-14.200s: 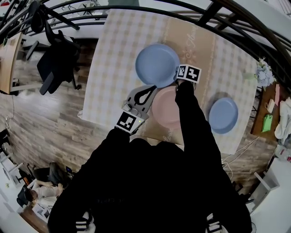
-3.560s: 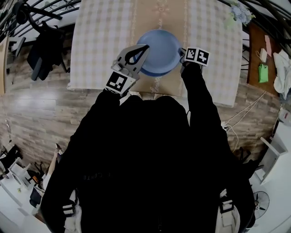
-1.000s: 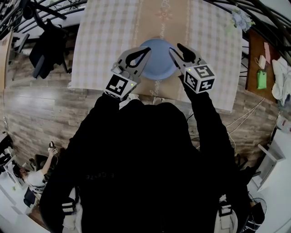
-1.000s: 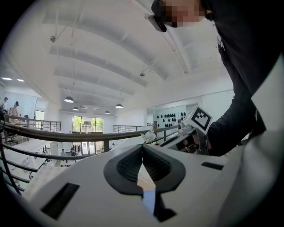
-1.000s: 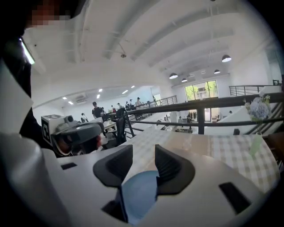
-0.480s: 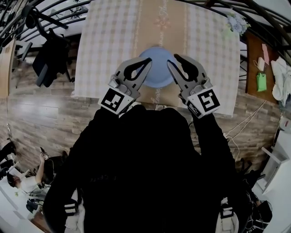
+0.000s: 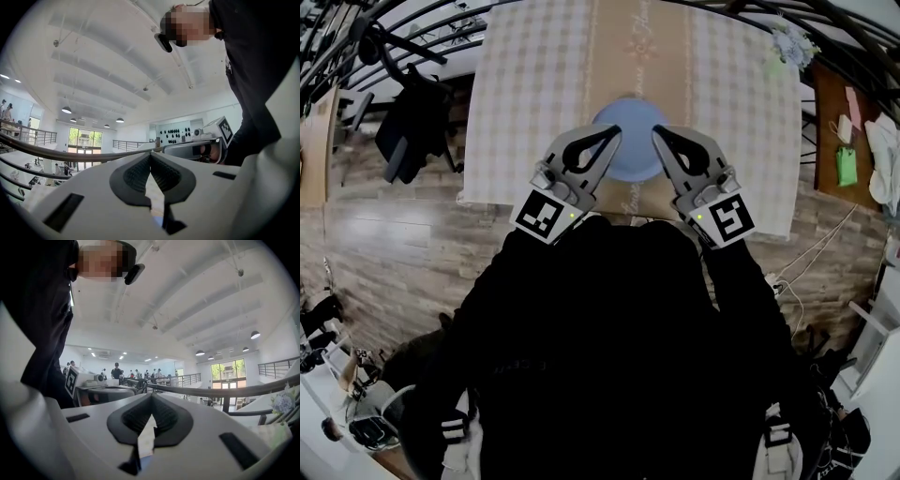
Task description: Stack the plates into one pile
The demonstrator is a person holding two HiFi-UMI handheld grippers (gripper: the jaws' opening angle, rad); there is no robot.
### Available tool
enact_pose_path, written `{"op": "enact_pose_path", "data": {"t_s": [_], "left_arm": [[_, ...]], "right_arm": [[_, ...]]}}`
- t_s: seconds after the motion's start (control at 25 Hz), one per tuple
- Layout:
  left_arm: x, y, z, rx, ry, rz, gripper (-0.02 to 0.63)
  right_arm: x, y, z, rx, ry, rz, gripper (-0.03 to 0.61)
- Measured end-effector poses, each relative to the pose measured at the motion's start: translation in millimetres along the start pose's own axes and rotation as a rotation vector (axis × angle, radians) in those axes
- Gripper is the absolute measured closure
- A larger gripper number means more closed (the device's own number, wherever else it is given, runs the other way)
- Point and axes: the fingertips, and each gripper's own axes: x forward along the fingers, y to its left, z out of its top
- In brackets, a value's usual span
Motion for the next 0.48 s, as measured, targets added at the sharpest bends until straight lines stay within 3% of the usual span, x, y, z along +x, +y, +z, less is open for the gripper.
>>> {"op": "enact_pose_path", "data": {"t_s": [0.48], "left_arm": [[-1, -3, -21, -0.029, 0.039, -0.026, 0.594]], "right_arm": [[-5, 4, -26, 0.028, 0.050, -0.006, 0.574]]}}
